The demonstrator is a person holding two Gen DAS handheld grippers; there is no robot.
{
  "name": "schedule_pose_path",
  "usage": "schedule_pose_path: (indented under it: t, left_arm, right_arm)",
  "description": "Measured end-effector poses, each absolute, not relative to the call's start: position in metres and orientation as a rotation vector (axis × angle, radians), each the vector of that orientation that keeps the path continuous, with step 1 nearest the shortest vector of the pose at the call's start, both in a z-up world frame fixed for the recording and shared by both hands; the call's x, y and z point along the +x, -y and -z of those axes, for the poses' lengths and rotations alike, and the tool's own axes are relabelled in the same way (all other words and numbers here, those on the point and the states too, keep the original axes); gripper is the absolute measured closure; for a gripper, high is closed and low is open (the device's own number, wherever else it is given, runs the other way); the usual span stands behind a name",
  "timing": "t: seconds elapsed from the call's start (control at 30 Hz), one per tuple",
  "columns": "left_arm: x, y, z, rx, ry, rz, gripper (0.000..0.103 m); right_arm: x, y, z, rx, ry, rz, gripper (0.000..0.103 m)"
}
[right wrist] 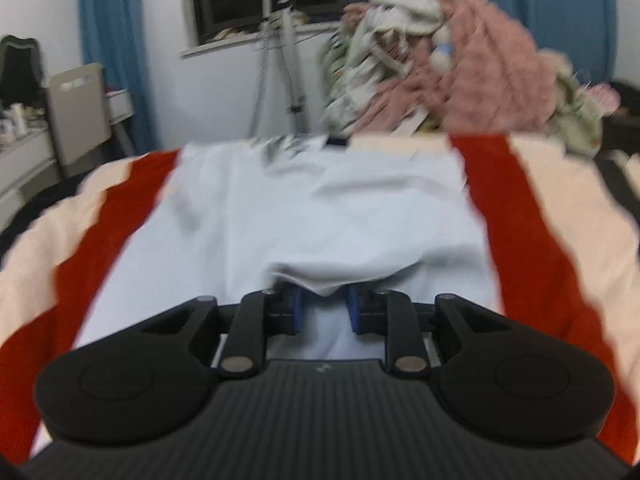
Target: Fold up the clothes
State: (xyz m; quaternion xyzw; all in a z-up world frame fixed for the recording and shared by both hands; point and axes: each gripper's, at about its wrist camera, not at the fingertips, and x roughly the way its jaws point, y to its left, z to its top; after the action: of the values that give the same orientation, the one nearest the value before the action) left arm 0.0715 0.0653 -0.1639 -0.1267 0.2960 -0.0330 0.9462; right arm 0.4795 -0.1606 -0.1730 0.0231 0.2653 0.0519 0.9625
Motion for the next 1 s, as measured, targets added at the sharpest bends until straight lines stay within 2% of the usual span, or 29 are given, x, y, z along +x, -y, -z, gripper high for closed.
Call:
schedule_pose_path:
  t: [0.17, 0.2, 0.33, 0.47, 0.5, 0.6, 0.63, 0.8, 1.0]
  left_arm:
    - [0.083, -0.069, 0.171, -0.257, -0.609, 0.060, 0.006]
    - [0.085, -0.070, 0.172, -0.260, -0.611, 0.057, 0.006]
    - [0.096, -0.076, 0.176, -0.272, -0.618, 0.049, 0.006]
    - [0.101, -0.079, 0.174, -0.282, -0.621, 0.054, 0.006]
    - [0.101, -0.079, 0.174, -0.285, -0.623, 0.058, 0.006]
    - [0.097, -0.079, 0.170, -0.296, -0.622, 0.073, 0.006]
    - [0.095, -0.079, 0.169, -0.299, -0.621, 0.076, 0.006]
    - [0.080, -0.084, 0.160, -0.361, -0.641, 0.114, 0.006]
    - [0.057, -0.082, 0.154, -0.401, -0.712, 0.188, 0.006]
  right_arm:
    - [0.539, 0.173, 0.171, 0.022, -0.504, -0.005, 0.083]
    - [0.550, 0.176, 0.171, 0.013, -0.506, 0.007, 0.087]
    - [0.560, 0.188, 0.156, -0.020, -0.434, 0.049, 0.082]
    - [0.535, 0.202, 0.132, 0.079, -0.425, -0.002, 0.080]
    - [0.524, 0.204, 0.126, 0.105, -0.433, -0.015, 0.074]
    - [0.476, 0.211, 0.108, 0.204, -0.444, -0.057, 0.043]
    - [0.454, 0.214, 0.102, 0.246, -0.444, -0.077, 0.040]
    - [0.328, 0.233, 0.090, 0.421, -0.506, -0.149, 0.040]
    - [0.193, 0.257, 0.103, 0.566, -0.648, -0.198, 0.038]
